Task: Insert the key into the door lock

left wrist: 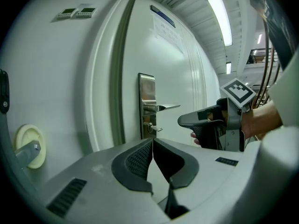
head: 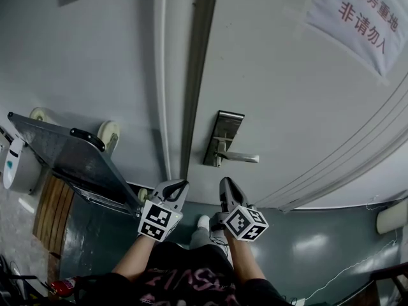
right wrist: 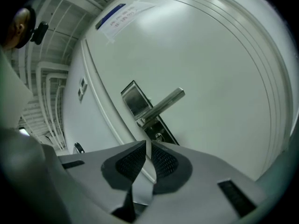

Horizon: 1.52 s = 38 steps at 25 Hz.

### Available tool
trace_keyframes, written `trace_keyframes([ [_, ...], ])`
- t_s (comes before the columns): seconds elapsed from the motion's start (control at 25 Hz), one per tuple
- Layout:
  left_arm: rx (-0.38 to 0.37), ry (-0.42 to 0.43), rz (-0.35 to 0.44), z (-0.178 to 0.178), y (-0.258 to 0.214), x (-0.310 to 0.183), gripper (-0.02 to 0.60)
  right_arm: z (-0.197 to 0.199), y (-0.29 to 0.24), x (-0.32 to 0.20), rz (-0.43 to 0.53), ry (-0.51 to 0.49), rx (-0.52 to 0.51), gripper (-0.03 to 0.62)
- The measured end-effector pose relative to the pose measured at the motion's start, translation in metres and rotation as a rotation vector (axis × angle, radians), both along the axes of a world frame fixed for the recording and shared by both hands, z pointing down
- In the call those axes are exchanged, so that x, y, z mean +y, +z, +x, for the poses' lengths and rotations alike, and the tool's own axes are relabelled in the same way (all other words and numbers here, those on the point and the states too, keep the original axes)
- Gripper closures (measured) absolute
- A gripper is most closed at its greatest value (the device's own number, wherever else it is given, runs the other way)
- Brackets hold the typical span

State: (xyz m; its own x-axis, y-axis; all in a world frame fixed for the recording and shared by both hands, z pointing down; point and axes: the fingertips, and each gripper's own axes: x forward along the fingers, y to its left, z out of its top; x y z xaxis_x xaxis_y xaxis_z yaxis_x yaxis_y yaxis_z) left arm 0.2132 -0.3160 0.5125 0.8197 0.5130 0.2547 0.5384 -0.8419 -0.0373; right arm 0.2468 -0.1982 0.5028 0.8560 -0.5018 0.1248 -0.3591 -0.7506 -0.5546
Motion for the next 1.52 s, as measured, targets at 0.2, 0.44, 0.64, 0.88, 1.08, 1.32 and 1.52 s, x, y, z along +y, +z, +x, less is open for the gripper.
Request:
trace_keyframes([
  [0.2, 0.006, -0.007, -0.014, 0.002, -0.005, 0.002, 0.565, -0.002, 0.001, 0.008, -0.070, 0.010, 0.009, 0.513],
  [0.44, 0.014, -0.026, -0.029, 0.010, -0.007, 0.005, 0.566, -0.001, -0.002, 0.017, -0.164, 0.011, 0.050, 0.517],
  [0.64, 0.021, -0.042, -0.023, 0.012, -0.015, 0.011, 0.565, 0.001, -0.005, 0.030, -0.191, 0.011, 0.068, 0.520],
  [0.88, 0.041, -0.072, -0.009, 0.016, -0.023, 0.022, 0.566, -0.002, -0.020, 0.041, -0.309, -0.011, 0.156, 0.523],
  [1.08, 0.050, -0.088, 0.002, 0.014, -0.031, 0.034, 0.566, -0.004, -0.026, 0.056, -0.348, -0.009, 0.189, 0.531],
  [1.32, 0.076, -0.110, 0.012, 0.011, -0.044, 0.048, 0.566, -0.006, -0.035, 0.068, -0.352, -0.026, 0.231, 0.531],
  [1.52, 0.093, -0.121, 0.012, 0.008, -0.048, 0.056, 0.566, -0.013, -0.042, 0.072, -0.352, -0.040, 0.255, 0.531],
])
